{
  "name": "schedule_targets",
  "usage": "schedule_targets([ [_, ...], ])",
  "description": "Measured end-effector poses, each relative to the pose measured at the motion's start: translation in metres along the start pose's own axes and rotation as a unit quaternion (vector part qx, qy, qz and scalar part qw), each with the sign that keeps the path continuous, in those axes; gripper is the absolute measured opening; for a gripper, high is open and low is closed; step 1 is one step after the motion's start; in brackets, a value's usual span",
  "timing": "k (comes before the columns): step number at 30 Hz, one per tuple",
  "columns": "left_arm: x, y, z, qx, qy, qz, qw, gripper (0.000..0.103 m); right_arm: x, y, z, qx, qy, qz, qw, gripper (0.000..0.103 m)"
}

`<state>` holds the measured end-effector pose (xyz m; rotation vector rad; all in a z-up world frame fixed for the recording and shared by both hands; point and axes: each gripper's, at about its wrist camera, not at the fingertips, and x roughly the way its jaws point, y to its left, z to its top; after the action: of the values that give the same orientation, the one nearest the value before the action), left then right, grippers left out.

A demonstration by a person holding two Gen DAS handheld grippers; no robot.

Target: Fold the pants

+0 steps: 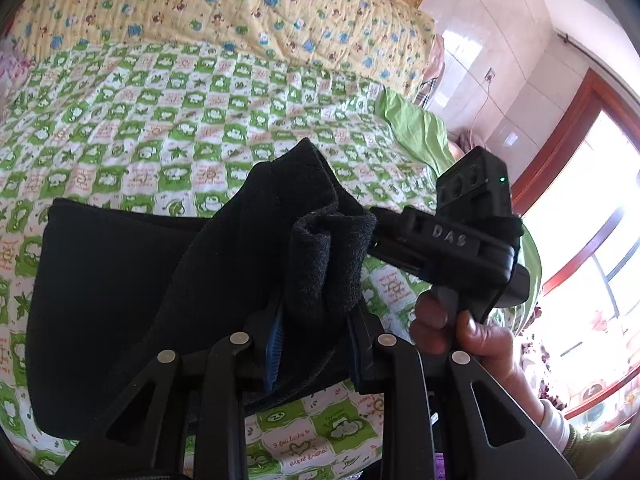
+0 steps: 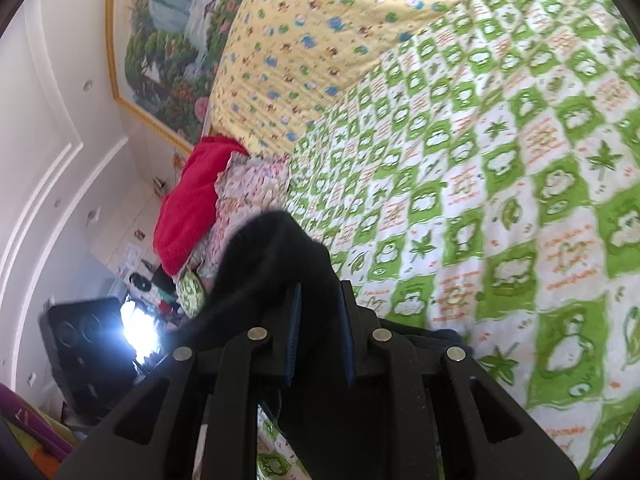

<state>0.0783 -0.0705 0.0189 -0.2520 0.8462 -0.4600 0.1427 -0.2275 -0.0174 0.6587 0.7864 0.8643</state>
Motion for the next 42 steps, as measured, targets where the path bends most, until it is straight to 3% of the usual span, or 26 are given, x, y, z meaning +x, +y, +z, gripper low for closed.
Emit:
schedule_targets([
  [7,0.007,-0.009,-0.007,0.016,0.009,-0.002,0.9998,0.028,-0.020,-0.004,-0.006,0.013,-0.022,-0.018,1.000,0.020],
  [9,0.009,-0.013,-0.010,0.027,0.014,0.001,0.9995,0.042,-0.024,-0.002,-0.008,0.012,-0.025,-0.033,0.999,0.020],
  [11,0.010,-0.014,-0.012,0.024,0.021,-0.021,0.9993,0.050,-0.029,-0.001,-0.011,0.015,-0.028,-0.049,0.998,0.020],
  [13,0.008,-0.015,-0.013,0.024,0.024,-0.031,0.9990,0.050,-0.034,0.000,-0.014,0.020,-0.033,-0.073,0.997,0.020],
  [14,0.006,-0.015,-0.014,0.026,0.023,-0.031,0.9989,0.052,-0.037,0.000,-0.015,0.024,-0.036,-0.087,0.995,0.025],
  [16,0.000,-0.015,-0.015,0.030,0.018,-0.027,0.9990,0.055,-0.043,0.000,-0.017,0.036,-0.042,-0.116,0.992,0.050],
  [17,-0.003,-0.014,-0.014,0.028,0.016,-0.028,0.9991,0.056,-0.047,0.001,-0.018,0.041,-0.045,-0.131,0.989,0.070],
  [18,-0.006,-0.013,-0.014,0.024,0.014,-0.029,0.9992,0.057,-0.052,0.002,-0.019,0.043,-0.054,-0.138,0.988,0.078],
  [23,-0.022,0.001,-0.013,0.003,-0.001,-0.020,0.9998,0.060,-0.063,0.019,-0.025,0.024,-0.070,-0.140,0.987,0.078],
  [27,-0.033,0.016,-0.012,-0.017,-0.015,-0.005,0.9997,0.067,-0.060,0.033,-0.028,0.011,-0.064,-0.148,0.987,0.078],
  [33,-0.050,0.045,-0.012,-0.058,-0.032,0.016,0.9977,0.070,-0.049,0.052,-0.034,-0.014,-0.047,-0.178,0.983,0.086],
  [42,-0.069,0.085,-0.015,-0.103,-0.054,0.044,0.9922,0.074,-0.036,0.067,-0.045,-0.032,-0.028,-0.209,0.977,0.091],
])
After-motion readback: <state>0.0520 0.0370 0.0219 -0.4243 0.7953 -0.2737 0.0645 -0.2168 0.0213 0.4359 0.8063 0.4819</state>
